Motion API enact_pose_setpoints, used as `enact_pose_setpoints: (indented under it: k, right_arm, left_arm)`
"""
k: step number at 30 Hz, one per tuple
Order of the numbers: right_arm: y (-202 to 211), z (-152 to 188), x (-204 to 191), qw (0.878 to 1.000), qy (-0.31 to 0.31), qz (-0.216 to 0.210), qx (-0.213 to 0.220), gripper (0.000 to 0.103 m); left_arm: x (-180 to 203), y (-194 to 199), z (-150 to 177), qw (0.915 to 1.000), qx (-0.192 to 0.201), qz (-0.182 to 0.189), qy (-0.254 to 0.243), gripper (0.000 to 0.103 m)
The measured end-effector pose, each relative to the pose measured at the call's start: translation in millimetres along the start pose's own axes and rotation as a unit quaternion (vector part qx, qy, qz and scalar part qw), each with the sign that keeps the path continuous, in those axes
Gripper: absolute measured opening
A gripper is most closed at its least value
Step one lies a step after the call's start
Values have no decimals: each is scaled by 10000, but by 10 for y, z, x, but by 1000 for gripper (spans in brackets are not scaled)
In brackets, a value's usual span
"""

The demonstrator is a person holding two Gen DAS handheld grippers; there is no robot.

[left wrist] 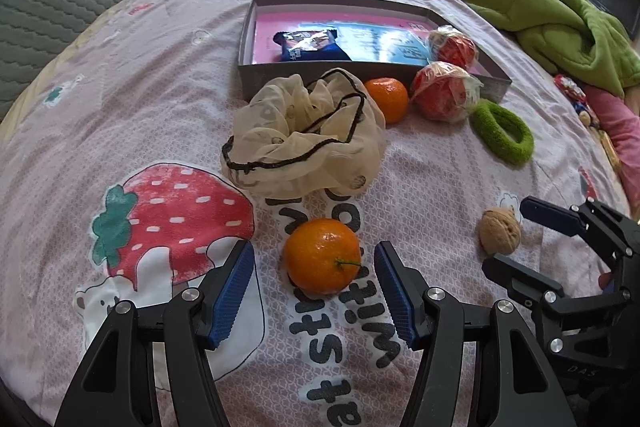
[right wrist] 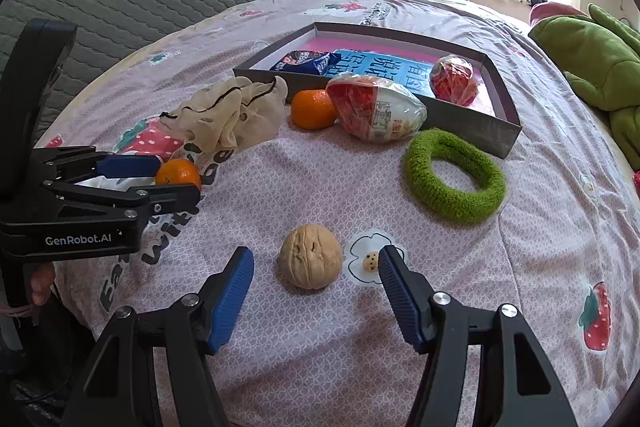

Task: Organize objects
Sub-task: 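Grasp the orange with the left tool while the right tool grasps the walnut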

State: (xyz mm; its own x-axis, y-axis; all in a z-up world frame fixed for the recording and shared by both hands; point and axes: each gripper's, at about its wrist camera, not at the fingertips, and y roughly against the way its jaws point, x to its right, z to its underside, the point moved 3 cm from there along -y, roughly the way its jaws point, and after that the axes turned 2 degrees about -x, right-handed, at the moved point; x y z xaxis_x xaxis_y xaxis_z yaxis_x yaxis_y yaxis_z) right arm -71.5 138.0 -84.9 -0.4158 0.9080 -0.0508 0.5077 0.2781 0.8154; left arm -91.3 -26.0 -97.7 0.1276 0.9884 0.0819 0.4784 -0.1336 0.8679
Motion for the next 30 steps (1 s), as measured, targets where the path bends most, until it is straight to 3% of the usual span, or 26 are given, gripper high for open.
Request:
enact_pose_setpoints:
  k: [13,19,30]
  right_arm:
    - [-84,13,2,9999,-74,84,-38,63]
    - [-93,27,-58,9997,98,214,4,55]
    - [-103,47,-53,9998,96,191,0,44]
  left_arm:
    - [28,-58,14,9999,37,-110,-47,64]
    - [14,-61,15,10000,63,-40,-37,64]
    - [41,-80,18,9999,54,80,-105,53]
